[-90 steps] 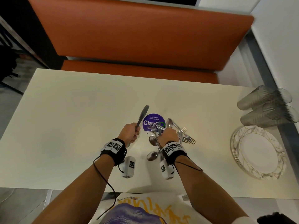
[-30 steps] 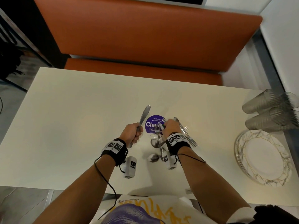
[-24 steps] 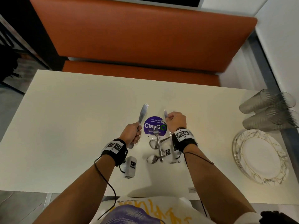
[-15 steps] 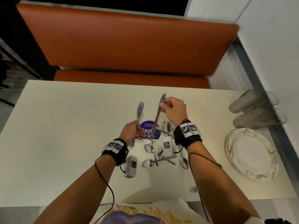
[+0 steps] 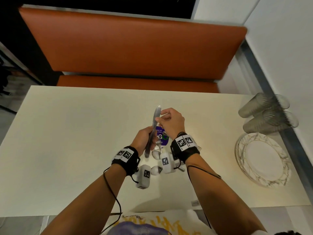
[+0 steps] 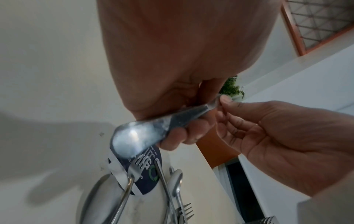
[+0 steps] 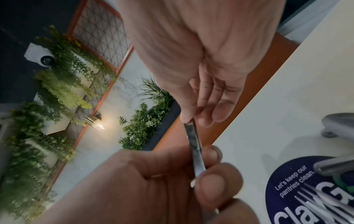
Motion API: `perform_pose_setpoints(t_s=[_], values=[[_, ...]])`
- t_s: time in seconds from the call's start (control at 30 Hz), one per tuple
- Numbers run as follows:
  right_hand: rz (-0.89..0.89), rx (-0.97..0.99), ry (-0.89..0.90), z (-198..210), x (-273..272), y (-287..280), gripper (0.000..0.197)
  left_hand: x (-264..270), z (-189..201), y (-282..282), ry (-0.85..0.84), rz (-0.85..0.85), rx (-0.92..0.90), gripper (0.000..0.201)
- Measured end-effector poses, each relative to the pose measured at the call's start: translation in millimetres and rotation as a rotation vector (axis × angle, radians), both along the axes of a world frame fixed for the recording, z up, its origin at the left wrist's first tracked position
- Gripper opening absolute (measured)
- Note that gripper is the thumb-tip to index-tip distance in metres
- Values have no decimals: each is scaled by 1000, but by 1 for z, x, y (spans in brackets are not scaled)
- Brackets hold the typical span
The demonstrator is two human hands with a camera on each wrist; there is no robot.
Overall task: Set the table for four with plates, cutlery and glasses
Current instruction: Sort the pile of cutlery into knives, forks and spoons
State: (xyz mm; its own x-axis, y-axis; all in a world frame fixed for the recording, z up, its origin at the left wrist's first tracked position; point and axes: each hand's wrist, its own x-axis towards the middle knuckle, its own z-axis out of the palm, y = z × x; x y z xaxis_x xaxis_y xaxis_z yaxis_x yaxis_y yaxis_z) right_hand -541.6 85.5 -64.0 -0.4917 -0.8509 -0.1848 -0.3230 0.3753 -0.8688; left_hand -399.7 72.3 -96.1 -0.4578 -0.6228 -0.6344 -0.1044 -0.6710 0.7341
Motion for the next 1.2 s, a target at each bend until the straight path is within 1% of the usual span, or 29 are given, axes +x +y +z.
perform_pose_setpoints(t_s=[0.2,0.33,0.43,0.47,0.53,0.6,0.63,0.7,0.77,0.83,0.87,0.9,1.0,1.1,1.2], values=[[43,30,-33,6,-7,0,30,5,-2,-4,58,-1,61,39],[85,56,-37,10,-11,-2,39,6,-1,-5,22,-4,84,39],[137,30,-66,12,-15,-7,41,6,-1,-7,-5,-17,101,38],[166,20,-61,12,-17,-8,39,6,-2,-7,-16,-29,104,38],[214,8,-20,14,-21,-10,29,8,-3,-8,-31,-59,105,38],[220,-4,7,16,-24,-11,19,9,-3,-9,-30,-87,97,39],[215,-14,9,17,-25,-11,16,9,-2,-9,-25,-93,89,40],[206,-35,13,17,-25,-12,15,9,-4,-11,-10,-76,71,49],[181,-68,16,17,-25,-12,15,11,-8,-14,-44,-58,65,57],[137,-110,14,18,-27,-13,14,17,-15,-17,-193,-87,40,54],[117,-129,13,19,-29,-14,14,20,-18,-18,-264,-107,31,50],[104,-143,11,19,-30,-14,15,24,-21,-19,-299,-113,39,44],[109,-150,-2,18,-32,-12,16,30,-24,-25,-263,-66,140,31],[116,-156,-18,13,-29,-10,18,31,-22,-32,-285,-65,217,31],[133,-146,-8,8,-27,-10,20,32,-22,-35,-308,-101,268,32]])
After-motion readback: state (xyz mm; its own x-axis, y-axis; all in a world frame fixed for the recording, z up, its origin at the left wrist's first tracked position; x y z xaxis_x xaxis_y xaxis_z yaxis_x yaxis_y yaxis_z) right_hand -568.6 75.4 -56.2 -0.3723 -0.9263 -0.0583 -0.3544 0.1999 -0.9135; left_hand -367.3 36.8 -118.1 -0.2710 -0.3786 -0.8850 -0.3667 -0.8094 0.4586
